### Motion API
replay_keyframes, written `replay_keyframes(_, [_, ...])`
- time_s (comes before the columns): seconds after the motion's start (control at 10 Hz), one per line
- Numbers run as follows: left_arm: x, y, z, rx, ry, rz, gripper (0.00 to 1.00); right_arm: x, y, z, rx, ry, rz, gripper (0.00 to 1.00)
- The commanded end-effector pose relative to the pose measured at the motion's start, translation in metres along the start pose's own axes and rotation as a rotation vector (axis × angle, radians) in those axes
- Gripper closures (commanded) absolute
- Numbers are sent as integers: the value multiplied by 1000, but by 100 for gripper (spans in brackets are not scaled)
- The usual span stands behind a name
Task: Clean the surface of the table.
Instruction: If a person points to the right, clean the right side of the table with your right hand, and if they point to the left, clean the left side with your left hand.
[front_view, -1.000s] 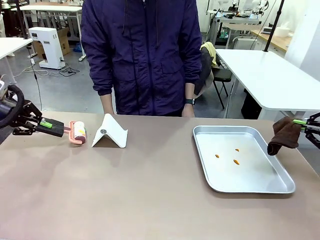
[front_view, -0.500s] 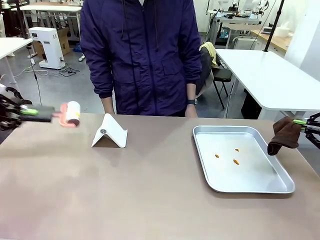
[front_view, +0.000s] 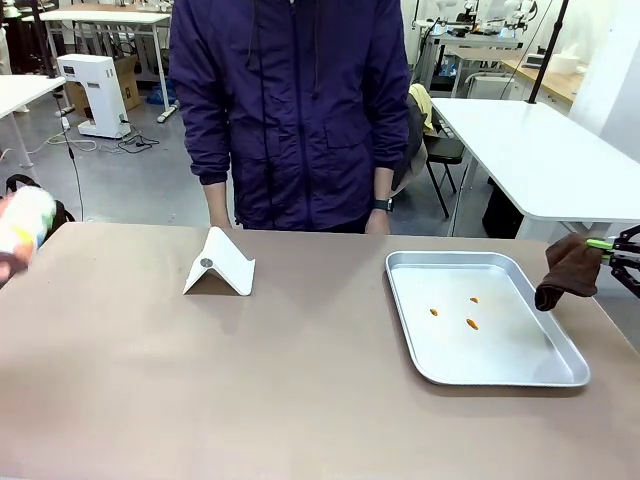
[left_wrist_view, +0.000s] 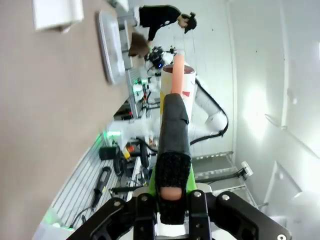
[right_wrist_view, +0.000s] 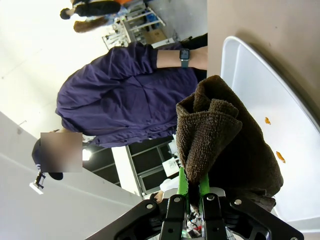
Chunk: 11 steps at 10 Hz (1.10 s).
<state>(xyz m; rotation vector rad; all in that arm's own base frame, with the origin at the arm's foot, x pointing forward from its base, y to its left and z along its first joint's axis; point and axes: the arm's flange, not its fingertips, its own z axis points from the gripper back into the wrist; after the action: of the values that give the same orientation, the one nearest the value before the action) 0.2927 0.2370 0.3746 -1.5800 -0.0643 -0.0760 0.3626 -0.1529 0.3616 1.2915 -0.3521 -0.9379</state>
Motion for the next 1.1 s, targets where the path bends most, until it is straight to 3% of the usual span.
replay_keyframes(0.0, [-36, 29, 46, -23, -14, -9, 78, -2, 4, 3, 0, 14, -3, 100])
replay_keyframes(0.2, [-39, 56, 59, -51, -54, 72, 78, -2, 4, 3, 0, 14, -3, 100])
replay_keyframes(0.3, [-33, 62, 60, -29, -135, 81, 78, -2, 4, 3, 0, 14, -3, 100])
replay_keyframes(0.4, [-48, 61, 31, -15, -50, 66, 78, -2, 4, 3, 0, 14, -3, 100])
replay_keyframes(1.0, [-48, 61, 31, -15, -50, 66, 78, -2, 4, 3, 0, 14, -3, 100])
